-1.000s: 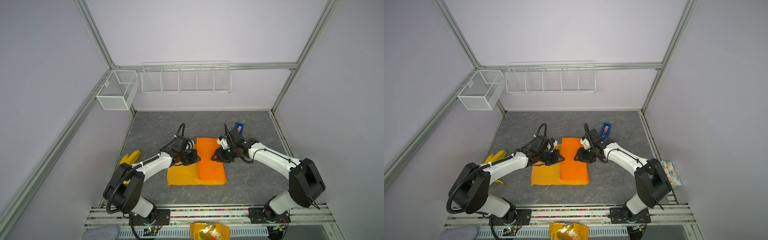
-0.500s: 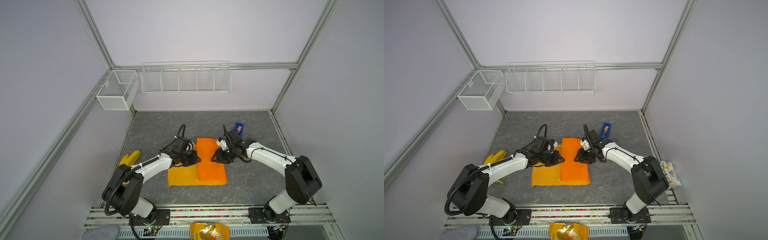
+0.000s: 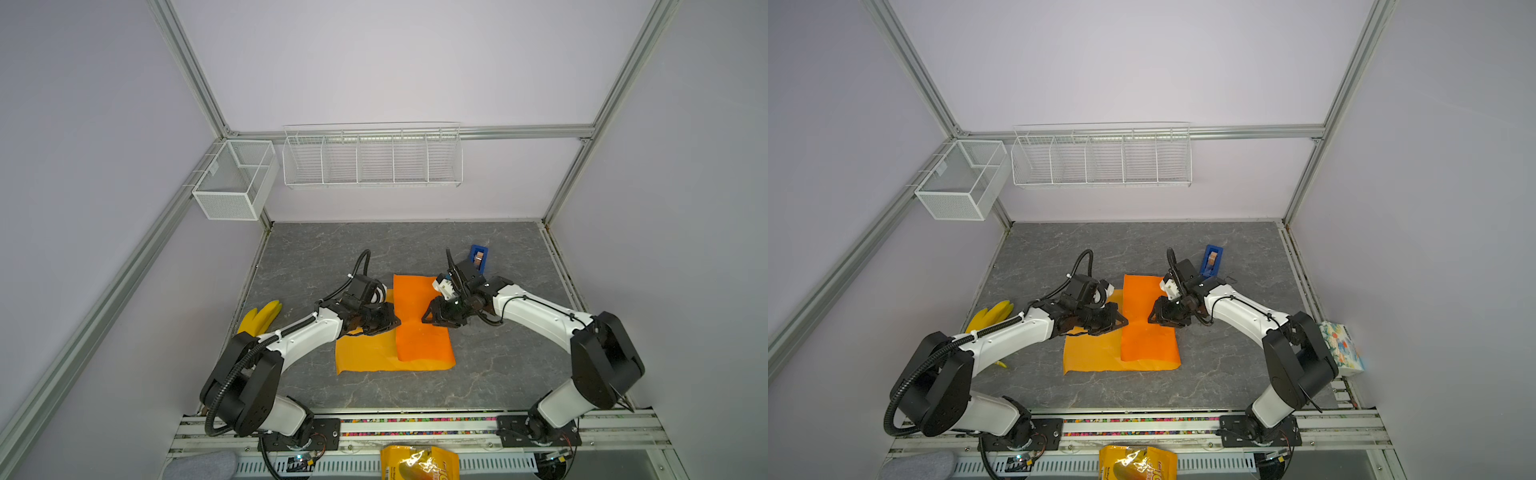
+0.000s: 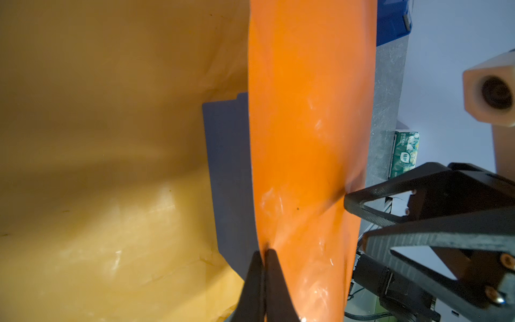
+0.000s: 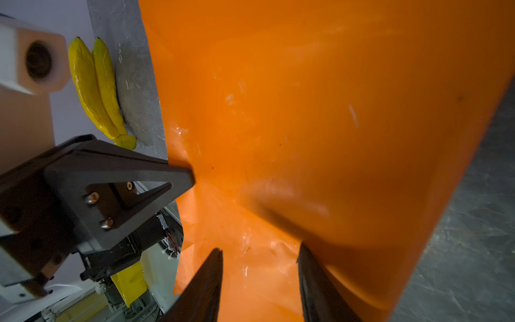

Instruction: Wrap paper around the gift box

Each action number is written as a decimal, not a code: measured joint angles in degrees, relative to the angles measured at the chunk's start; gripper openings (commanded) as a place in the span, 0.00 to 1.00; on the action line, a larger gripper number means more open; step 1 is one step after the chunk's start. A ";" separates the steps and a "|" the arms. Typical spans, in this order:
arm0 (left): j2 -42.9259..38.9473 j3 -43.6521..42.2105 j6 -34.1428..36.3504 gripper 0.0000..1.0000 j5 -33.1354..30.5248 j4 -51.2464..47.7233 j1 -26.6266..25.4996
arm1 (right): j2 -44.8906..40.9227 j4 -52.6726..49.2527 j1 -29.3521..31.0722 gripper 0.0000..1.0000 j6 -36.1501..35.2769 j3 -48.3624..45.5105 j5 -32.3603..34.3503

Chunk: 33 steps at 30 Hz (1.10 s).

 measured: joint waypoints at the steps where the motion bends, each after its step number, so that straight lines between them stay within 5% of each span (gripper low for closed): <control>1: 0.00 -0.13 -0.02 0.00 0.00 -0.04 -0.02 | -0.15 0.02 0.02 0.50 0.04 0.00 -0.07; 14: 0.00 -0.70 -0.04 0.00 0.22 0.44 -0.07 | -0.59 0.61 0.02 0.48 0.20 -0.33 -0.26; 23: -0.48 0.17 0.31 0.39 -1.64 -1.36 -0.02 | 0.15 0.66 -0.02 0.47 0.17 -0.55 0.02; 33: 4.57 4.52 0.28 0.43 -1.51 -0.55 0.07 | 0.15 0.66 -0.02 0.47 0.17 -0.55 0.02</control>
